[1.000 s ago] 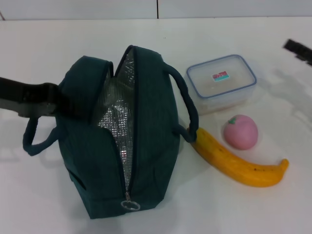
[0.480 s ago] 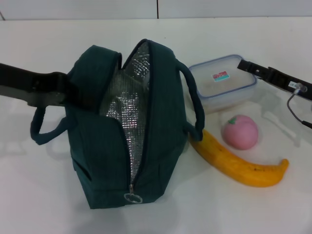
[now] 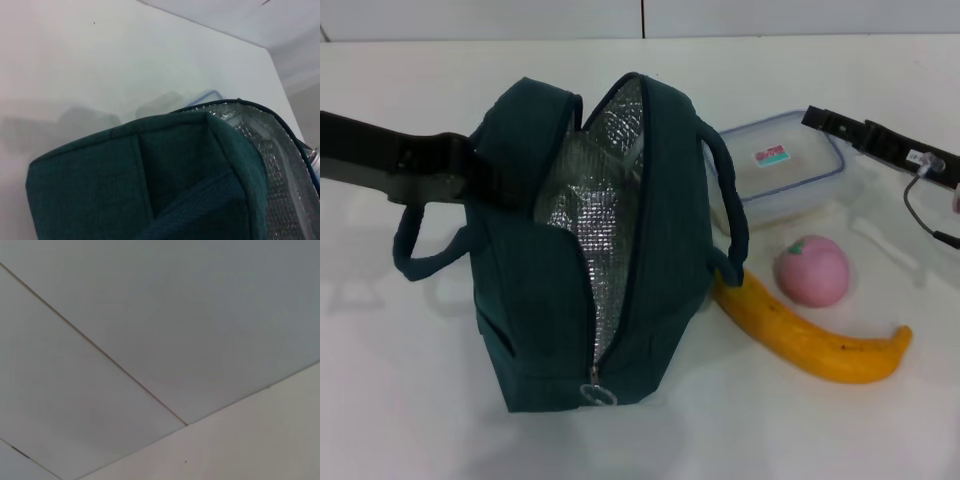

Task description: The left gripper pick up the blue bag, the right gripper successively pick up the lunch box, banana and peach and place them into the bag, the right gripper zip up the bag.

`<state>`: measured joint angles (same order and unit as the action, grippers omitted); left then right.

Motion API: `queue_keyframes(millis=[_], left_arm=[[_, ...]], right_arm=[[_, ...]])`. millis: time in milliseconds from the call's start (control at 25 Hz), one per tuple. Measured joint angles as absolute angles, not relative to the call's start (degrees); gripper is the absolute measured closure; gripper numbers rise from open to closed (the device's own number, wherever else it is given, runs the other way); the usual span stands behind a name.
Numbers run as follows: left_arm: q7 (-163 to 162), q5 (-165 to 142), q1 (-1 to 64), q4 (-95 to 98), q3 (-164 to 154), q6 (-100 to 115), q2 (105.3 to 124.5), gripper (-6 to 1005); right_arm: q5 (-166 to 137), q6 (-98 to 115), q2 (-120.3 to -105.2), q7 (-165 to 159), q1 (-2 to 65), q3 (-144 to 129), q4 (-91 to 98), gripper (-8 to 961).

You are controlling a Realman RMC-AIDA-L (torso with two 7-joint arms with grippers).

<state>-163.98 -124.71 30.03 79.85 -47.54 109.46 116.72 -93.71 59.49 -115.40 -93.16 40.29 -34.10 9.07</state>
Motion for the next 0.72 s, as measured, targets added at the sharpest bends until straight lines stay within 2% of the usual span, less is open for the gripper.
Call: queue_keyframes(millis=[720], left_arm=[[-162.5, -124.7, 31.5, 77.7, -47.3, 108.8, 116.56, 963]], right_arm=[[-94.2, 58.7, -115.53, -95.3, 41.0, -34.5, 8.3, 145]])
